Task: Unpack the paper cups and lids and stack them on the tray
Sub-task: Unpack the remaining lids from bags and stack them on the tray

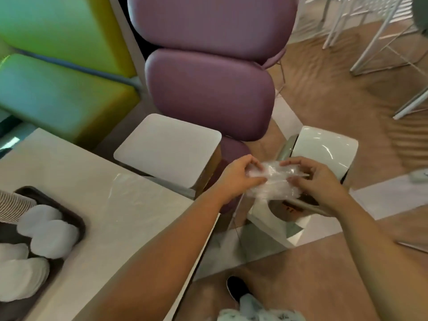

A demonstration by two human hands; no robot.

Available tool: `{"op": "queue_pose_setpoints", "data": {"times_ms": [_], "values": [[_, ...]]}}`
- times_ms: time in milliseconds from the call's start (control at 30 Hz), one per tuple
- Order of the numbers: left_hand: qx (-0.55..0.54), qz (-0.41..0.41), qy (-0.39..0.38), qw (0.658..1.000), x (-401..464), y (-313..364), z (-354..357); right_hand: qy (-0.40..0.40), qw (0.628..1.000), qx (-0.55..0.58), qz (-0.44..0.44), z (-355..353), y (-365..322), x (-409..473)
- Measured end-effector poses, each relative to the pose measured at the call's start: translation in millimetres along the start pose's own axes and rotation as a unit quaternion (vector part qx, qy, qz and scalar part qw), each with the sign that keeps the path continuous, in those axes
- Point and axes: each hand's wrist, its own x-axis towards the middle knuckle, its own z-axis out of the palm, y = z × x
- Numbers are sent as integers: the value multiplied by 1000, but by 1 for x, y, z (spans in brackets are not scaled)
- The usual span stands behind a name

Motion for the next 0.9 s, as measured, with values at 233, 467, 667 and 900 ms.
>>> {"op": "queue_pose_setpoints", "data": {"times_ms": [233,467,667,900], "values": [[293,133,20,947,43,-12,66,189,947,-256,-45,-55,44,5],[496,187,-21,847,55,-38,106,131,895,-422,-60,-42,76,22],[494,197,-38,846,60,-54,112,23,890,-453,54,-19,104,59],[431,208,-23,878,60,-64,117,-115,829,-525,152,-13,142,94]]}}
